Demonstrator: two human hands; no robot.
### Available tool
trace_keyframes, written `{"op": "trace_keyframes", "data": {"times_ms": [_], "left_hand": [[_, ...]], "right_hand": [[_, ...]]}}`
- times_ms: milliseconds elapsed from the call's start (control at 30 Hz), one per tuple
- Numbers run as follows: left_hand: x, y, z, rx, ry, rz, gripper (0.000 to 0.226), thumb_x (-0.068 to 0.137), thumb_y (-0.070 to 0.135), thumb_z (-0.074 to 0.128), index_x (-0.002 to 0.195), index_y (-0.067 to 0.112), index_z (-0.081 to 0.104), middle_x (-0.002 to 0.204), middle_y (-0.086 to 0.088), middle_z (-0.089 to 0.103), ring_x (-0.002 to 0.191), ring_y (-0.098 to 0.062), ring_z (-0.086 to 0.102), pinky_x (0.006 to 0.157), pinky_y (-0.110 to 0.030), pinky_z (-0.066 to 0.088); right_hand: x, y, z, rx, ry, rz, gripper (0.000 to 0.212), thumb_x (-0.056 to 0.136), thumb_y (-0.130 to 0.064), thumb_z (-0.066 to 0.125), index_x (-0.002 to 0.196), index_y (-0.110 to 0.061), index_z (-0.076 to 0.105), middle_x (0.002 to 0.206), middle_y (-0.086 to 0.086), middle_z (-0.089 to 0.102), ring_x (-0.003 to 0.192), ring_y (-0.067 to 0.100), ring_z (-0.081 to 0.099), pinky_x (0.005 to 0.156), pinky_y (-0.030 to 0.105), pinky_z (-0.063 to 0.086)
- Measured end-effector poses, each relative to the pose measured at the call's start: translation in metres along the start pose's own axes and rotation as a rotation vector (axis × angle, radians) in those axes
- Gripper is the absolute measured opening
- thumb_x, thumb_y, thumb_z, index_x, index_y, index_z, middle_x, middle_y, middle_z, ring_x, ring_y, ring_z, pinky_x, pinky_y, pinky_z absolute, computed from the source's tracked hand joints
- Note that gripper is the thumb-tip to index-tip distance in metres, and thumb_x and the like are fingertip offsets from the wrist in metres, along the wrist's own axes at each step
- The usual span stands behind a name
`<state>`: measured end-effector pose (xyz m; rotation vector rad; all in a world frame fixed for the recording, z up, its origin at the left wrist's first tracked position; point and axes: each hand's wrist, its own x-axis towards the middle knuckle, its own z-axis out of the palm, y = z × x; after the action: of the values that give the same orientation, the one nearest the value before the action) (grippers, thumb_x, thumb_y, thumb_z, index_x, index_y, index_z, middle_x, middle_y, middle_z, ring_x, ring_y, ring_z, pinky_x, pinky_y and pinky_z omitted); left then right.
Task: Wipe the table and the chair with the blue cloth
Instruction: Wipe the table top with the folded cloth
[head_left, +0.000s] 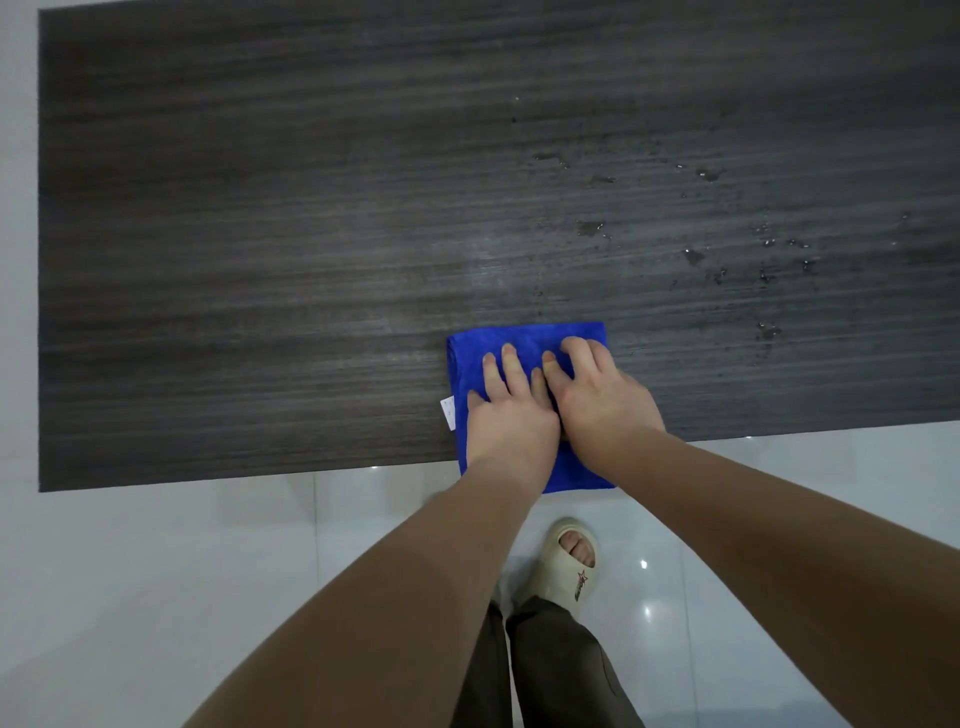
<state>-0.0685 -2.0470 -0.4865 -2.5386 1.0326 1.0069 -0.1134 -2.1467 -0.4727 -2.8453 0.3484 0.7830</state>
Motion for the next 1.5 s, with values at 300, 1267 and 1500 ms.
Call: {"op": "trace_keyframes", "data": {"times_ms": [300, 1267, 1500], "left_hand": [[0.045, -0.009, -0.046, 0.029, -0.03, -0.032, 0.076, 0.102, 0.025, 0.047, 0.157, 0.009, -0.003, 0.16, -0.025, -0.014, 0.149, -0.043, -0.006, 0.116, -0.05, 0.025], [0.183, -0.068, -0.154, 0.06, 0.027, -0.05, 0.089, 0.098, 0.028, 0.057, 0.157, 0.012, -0.008, 0.16, -0.024, -0.015, 0.149, -0.041, -0.007, 0.122, -0.047, 0.011], [0.222, -0.086, -0.189, 0.072, 0.043, -0.023, 0.091, 0.097, 0.03, 0.059, 0.157, 0.011, -0.008, 0.16, -0.025, -0.015, 0.149, -0.042, -0.006, 0.122, -0.047, 0.011]], "right_hand": [[0.055, 0.015, -0.029, -0.002, 0.016, 0.043, 0.068, 0.096, -0.03, 0.054, 0.153, -0.013, 0.02, 0.151, 0.009, 0.017, 0.138, 0.023, 0.023, 0.096, 0.03, 0.042], [0.208, 0.043, -0.138, 0.056, 0.0, 0.053, 0.054, 0.097, -0.021, 0.05, 0.147, -0.01, 0.032, 0.147, 0.01, 0.018, 0.133, 0.025, 0.025, 0.079, 0.029, 0.034], [0.254, 0.053, -0.164, 0.044, 0.014, 0.073, 0.055, 0.097, -0.022, 0.051, 0.147, -0.01, 0.033, 0.149, 0.011, 0.017, 0.135, 0.026, 0.024, 0.083, 0.03, 0.039]]}}
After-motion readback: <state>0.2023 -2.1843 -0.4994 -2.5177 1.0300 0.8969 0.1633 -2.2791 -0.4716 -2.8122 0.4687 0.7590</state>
